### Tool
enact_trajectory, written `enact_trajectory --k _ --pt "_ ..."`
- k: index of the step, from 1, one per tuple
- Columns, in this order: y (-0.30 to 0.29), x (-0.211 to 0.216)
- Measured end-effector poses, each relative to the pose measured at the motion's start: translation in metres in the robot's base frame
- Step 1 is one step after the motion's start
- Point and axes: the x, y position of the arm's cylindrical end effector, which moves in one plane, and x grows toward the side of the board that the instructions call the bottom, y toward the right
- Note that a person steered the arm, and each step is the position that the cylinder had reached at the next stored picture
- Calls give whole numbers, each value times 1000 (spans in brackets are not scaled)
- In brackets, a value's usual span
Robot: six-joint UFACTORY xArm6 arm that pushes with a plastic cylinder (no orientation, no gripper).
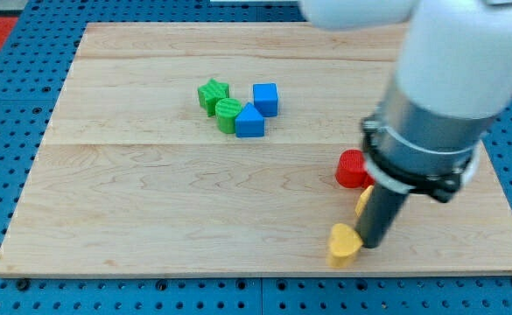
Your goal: Push the red star and red circle a bit left
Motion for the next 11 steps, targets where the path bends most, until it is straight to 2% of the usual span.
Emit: enact_trajectory --k 3,5,7,8,9,10,11 --pt "39 -17" --pt "106 -53" --pt "85 -81" --pt "51 -88" --pt "63 -91" --pt "137 -72" --pt "120 26"
